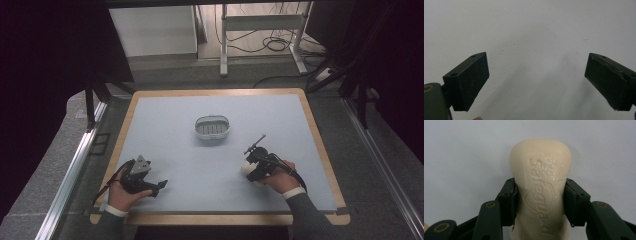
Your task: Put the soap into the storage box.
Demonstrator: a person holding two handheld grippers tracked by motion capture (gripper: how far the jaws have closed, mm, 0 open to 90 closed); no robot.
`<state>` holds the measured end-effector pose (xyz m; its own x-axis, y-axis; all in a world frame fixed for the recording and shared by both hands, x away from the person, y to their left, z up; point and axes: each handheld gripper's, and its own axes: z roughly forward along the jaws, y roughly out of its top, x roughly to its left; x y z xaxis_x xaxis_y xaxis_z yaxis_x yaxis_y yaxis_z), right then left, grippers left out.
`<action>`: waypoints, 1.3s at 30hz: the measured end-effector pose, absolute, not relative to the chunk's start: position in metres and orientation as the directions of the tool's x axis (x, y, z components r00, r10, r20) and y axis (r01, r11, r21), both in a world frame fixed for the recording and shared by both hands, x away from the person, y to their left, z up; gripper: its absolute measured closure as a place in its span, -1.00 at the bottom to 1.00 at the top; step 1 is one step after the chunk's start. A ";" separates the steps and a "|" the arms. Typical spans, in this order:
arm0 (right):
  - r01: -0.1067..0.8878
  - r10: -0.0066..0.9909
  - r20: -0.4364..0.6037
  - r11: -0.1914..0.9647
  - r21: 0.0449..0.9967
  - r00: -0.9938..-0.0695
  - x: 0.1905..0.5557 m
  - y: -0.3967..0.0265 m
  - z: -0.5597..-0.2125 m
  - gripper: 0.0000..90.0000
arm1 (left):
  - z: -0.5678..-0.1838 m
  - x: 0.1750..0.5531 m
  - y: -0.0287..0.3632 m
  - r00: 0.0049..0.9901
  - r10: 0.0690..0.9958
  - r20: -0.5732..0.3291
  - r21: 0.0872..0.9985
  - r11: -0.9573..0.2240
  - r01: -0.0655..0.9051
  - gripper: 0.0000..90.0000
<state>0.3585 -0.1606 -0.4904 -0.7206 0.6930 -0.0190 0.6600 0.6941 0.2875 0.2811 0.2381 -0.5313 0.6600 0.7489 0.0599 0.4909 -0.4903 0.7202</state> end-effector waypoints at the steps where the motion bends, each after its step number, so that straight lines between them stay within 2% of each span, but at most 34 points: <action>1: 0.660 0.694 -0.017 0.692 0.293 -0.720 0.358 -0.161 -0.488 0.10 | -0.531 0.281 0.238 0.660 0.749 0.060 0.720 -0.490 0.491 -0.87; 21: 0.615 0.669 0.000 0.684 0.392 -0.743 0.369 -0.169 -0.447 0.10 | -0.533 0.282 0.237 0.662 0.747 0.063 0.716 -0.496 0.491 -0.87; 39: 0.602 0.664 -0.007 0.683 0.414 -0.748 0.381 -0.169 -0.436 0.10 | -0.533 0.282 0.237 0.664 0.745 0.066 0.712 -0.501 0.492 -0.87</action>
